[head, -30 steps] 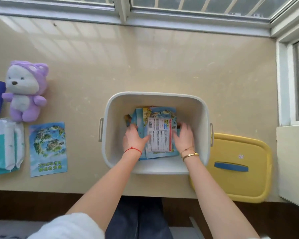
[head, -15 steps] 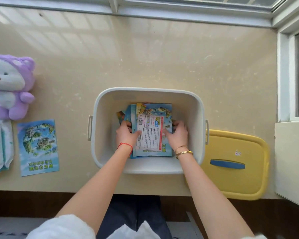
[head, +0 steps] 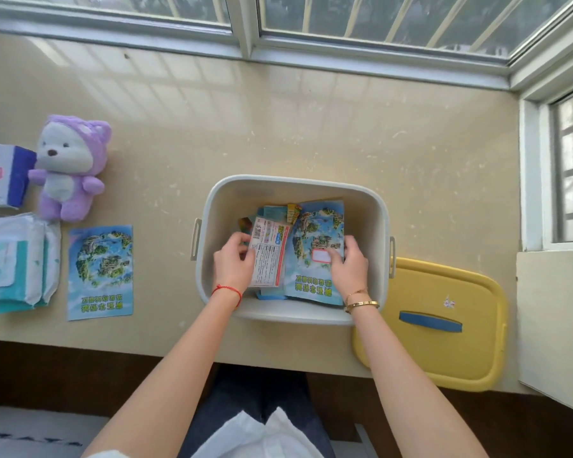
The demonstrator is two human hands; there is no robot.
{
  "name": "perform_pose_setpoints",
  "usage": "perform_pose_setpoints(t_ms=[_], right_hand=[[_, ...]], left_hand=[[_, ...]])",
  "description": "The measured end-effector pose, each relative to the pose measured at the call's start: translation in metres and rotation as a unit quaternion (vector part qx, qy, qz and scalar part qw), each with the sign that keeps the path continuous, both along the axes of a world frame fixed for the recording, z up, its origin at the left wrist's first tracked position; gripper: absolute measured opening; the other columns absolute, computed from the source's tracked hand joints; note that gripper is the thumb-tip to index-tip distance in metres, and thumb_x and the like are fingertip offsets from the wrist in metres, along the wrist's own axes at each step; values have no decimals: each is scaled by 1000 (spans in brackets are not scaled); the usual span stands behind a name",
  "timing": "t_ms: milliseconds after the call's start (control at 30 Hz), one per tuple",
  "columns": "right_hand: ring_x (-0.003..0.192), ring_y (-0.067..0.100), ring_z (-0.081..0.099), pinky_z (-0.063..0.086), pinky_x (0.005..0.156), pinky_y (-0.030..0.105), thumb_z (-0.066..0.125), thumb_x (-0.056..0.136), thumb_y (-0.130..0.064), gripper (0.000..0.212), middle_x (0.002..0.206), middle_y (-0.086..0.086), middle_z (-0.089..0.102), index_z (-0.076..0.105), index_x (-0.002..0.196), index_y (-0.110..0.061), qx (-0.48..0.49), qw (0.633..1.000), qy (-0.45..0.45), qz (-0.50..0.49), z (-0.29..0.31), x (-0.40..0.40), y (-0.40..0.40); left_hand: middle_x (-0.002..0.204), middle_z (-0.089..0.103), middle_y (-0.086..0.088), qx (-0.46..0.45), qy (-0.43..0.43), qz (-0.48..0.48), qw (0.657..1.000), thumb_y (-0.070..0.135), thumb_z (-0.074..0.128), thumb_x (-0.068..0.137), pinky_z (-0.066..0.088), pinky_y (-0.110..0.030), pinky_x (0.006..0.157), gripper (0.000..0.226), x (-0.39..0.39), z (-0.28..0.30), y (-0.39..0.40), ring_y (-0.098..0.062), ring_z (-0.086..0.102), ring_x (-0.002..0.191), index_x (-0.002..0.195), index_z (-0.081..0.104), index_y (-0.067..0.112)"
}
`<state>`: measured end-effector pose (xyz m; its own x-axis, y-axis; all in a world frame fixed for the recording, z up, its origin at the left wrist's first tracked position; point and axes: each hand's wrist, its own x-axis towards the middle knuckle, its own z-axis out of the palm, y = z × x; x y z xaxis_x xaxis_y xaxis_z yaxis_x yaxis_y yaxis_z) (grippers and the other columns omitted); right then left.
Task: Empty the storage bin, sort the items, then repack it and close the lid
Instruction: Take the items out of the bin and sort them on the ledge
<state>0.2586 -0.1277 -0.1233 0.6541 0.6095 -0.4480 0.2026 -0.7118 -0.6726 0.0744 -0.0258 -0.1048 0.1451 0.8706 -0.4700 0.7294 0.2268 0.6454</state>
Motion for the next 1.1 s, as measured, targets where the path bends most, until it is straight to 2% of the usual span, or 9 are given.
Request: perform_pose_setpoints(t_ms=[200, 333, 467, 567, 633, 733, 833, 967, 1100], right_hand=[[75, 17, 58, 41, 56, 20, 53, 94, -16, 6, 85, -1, 62, 52, 98, -13, 53, 998, -29, -22, 44, -4, -20], [82, 21, 66, 56, 65, 43, 53, 93, -26, 6, 90, 0, 66, 50, 98, -24, 85, 996, -9, -28, 76, -14, -34], [79, 24, 66, 55, 66, 52, 53, 90, -35, 11, 86, 3, 66, 50, 96, -27, 129, 991, 1, -18, 110, -33, -40], [80, 23, 66, 56, 69, 50, 55, 93, -20, 5, 87, 4, 66, 51, 95, -17, 165, 986, 12, 1, 141, -59, -35], [83, 30, 65, 55, 72, 50, 56, 92, -19, 4, 88, 9, 67, 52, 93, -20, 185, 982, 19, 25, 157, -81, -30], [85, 34, 63, 54, 73, 51, 57, 92, -21, 6, 90, 14, 66, 53, 95, -18, 191, 979, 39, 65, 172, -119, -18], [88, 28, 64, 56, 77, 43, 57, 92, -22, 18, 96, 11, 66, 54, 107, -11, 192, 975, 44, 98, 182, -168, -2], [71, 22, 58, 47, 56, 30, 56, 93, -20, 18, 84, 5, 60, 53, 104, -7, 187, 971, 69, 133, 181, -241, 20], [84, 11, 66, 54, 61, 18, 56, 93, -18, 21, 99, -2, 65, 53, 113, -12, 176, 972, 106, 115, 168, -319, 46]], left_hand=[[90, 71, 7, 36, -77, 32, 996, 12, 57, 90, 56, -30, 79, 15, -22, 50, -11, -5, 67, 81, 103, 61, 19], [96, 68, 5, 68, -118, 72, 988, 13, 57, 92, 55, -19, 74, 18, -46, 96, -20, -4, 65, 86, 108, 61, 19], [98, 68, 2, 66, -158, 121, 978, 17, 57, 92, 52, -9, 60, 23, -85, 135, -28, 1, 65, 82, 115, 59, 14], [103, 69, -1, 72, -188, 157, 967, 15, 57, 92, 55, -16, 68, 23, -123, 159, -33, -6, 67, 88, 115, 59, 14], [106, 70, -4, 68, -215, 187, 956, 14, 58, 91, 56, -28, 79, 20, -150, 170, -35, -12, 68, 93, 112, 59, 16], [103, 72, -2, 62, -236, 210, 947, 16, 58, 91, 57, -36, 80, 19, -194, 185, -37, -13, 70, 91, 110, 59, 19], [101, 71, 2, 71, -246, 232, 938, 16, 58, 91, 57, -36, 79, 18, -244, 194, -36, -12, 70, 91, 109, 59, 22], [96, 69, 4, 76, -249, 262, 929, 14, 58, 92, 56, -30, 74, 20, -317, 199, -24, -10, 68, 89, 110, 57, 20], [93, 69, 3, 75, -245, 268, 929, 11, 57, 92, 56, -35, 79, 18, -392, 197, -1, -14, 69, 88, 105, 57, 22]])
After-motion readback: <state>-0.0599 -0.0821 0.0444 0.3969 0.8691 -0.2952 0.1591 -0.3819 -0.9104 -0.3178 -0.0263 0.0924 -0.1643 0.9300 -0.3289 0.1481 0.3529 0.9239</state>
